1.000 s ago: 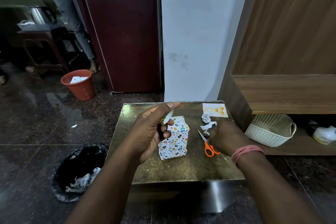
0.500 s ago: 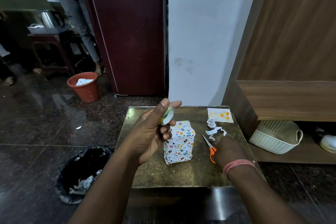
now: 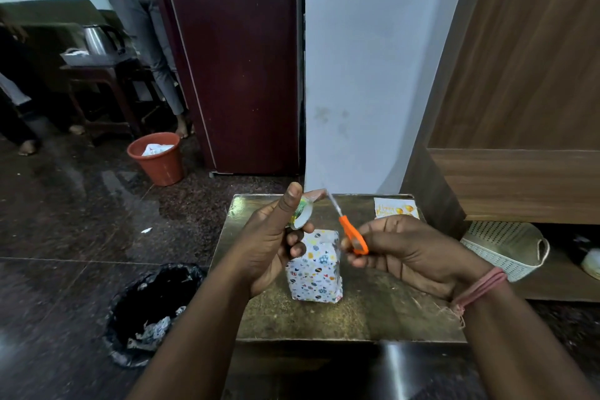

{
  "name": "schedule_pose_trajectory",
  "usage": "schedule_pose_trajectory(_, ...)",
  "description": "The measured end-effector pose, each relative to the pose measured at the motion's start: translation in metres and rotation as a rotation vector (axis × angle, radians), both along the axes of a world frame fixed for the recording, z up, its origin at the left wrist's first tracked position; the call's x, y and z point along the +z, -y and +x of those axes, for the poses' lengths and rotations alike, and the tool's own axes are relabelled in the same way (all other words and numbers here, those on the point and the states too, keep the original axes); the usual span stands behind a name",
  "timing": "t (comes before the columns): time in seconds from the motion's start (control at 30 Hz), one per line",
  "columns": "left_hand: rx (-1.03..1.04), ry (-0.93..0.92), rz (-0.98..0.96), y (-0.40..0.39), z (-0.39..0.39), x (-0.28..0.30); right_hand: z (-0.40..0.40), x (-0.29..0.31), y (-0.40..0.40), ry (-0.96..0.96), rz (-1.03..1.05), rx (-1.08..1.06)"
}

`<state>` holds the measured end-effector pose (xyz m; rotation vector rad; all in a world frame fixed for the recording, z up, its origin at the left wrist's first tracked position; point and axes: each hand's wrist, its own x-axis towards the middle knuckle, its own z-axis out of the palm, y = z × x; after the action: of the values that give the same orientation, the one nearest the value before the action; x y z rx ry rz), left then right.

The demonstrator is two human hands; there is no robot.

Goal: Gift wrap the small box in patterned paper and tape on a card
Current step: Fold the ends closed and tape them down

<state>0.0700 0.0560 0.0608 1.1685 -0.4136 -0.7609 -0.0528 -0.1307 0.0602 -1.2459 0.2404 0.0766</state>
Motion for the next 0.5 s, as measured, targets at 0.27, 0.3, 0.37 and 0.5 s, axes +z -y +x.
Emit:
schedule_pose_trajectory(0.27, -0.019, 0.027, 0.001, -0.0029, 0.0013, 0.0030, -0.0068, -0.0010, 0.0076, -0.050, -0.001, 0.350)
schedule_pose_trajectory(0.3, -0.019, 0.028, -0.001, -0.0030, 0.0011, 0.0027, -0.0073, 0.0001, 0.0073, -0.047, 0.013, 0.364)
schedule_pose_trajectory(0.37, -0.025, 0.030, 0.001, -0.0030, 0.0008, 0.0026, -0.0073, 0.0008, 0.0069, -0.046, 0.032, 0.378)
schedule_pose_trajectory(0.5, -0.054, 0.038, 0.008, -0.0033, -0.0002, 0.0045, -0.0065, -0.0024, 0.0055, -0.038, 0.054, 0.398)
